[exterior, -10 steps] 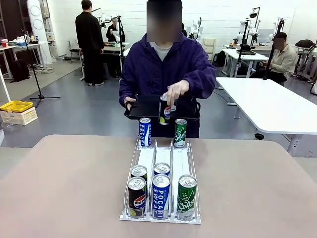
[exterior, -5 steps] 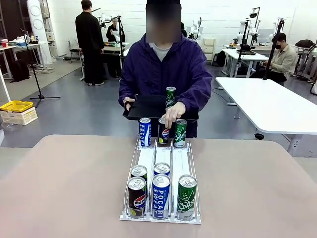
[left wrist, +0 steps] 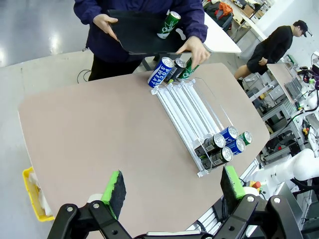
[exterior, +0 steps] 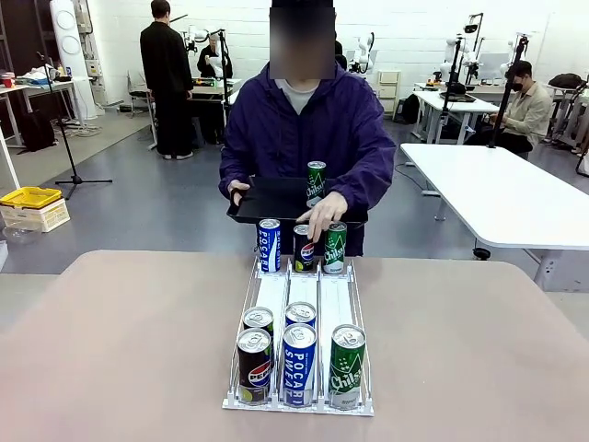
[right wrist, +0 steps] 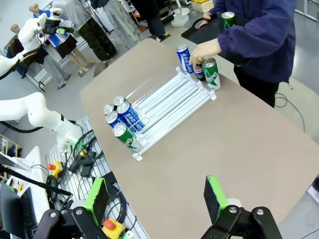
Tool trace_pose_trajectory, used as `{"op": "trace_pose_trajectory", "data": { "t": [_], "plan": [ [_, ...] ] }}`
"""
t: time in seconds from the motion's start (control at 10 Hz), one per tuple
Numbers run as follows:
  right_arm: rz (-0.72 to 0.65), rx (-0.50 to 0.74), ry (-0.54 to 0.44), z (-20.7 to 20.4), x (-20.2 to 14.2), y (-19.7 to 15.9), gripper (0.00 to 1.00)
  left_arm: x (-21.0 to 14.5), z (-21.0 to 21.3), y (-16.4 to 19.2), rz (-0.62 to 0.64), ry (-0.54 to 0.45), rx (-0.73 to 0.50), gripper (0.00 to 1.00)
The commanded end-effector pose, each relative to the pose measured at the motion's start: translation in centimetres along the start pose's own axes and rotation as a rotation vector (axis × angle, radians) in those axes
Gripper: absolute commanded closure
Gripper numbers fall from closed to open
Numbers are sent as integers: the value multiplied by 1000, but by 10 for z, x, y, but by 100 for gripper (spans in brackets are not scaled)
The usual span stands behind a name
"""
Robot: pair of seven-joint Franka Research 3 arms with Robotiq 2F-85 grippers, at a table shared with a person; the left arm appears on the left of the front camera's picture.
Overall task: Retrieve and hand over the desired beverage to the person.
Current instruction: Pick up another can of the same type that the person held from the Automatic Can Dispenser.
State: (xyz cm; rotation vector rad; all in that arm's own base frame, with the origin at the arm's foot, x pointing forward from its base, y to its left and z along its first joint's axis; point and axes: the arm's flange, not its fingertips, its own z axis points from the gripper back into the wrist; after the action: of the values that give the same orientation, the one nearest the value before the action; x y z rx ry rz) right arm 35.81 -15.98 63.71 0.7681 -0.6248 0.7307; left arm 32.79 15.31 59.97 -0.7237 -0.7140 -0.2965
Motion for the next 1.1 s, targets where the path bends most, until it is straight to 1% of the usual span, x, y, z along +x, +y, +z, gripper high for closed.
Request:
{"op": "trace_pose_trajectory", "data": {
  "t": [0.0,0.3,0.4,0.5,0.6,0.7,0.8,0.9,1.0],
  "plan": [
    [18,17,-26,-1,1,-1,0,-1,0,1,-16,-15,-14,0],
    [18,17,-26,-1,1,-1,0,0,0,0,0,0,0,0],
    [18,17,-26,-1,1,-1,0,7,-18,-28,-90,91,28,0],
    [18,17,-26,-1,1,-1,0,11,-36,-59,-113,182,37,0],
    [18,17,-26,-1,1,-1,0,10,-58,-93,-115,248,65,0],
    [18,17,-26,-1,1,-1,0,4,-86,-123,-71,249,191,0],
    [18,17,-26,-1,1,-1,0,-5,-112,-148,5,276,347,0],
    [18,17,-26,-1,1,-1,0,-18,-139,-172,65,338,413,0],
    [18,17,-26,-1,1,-1,0,-28,-161,-192,98,398,446,0]
  ]
}}
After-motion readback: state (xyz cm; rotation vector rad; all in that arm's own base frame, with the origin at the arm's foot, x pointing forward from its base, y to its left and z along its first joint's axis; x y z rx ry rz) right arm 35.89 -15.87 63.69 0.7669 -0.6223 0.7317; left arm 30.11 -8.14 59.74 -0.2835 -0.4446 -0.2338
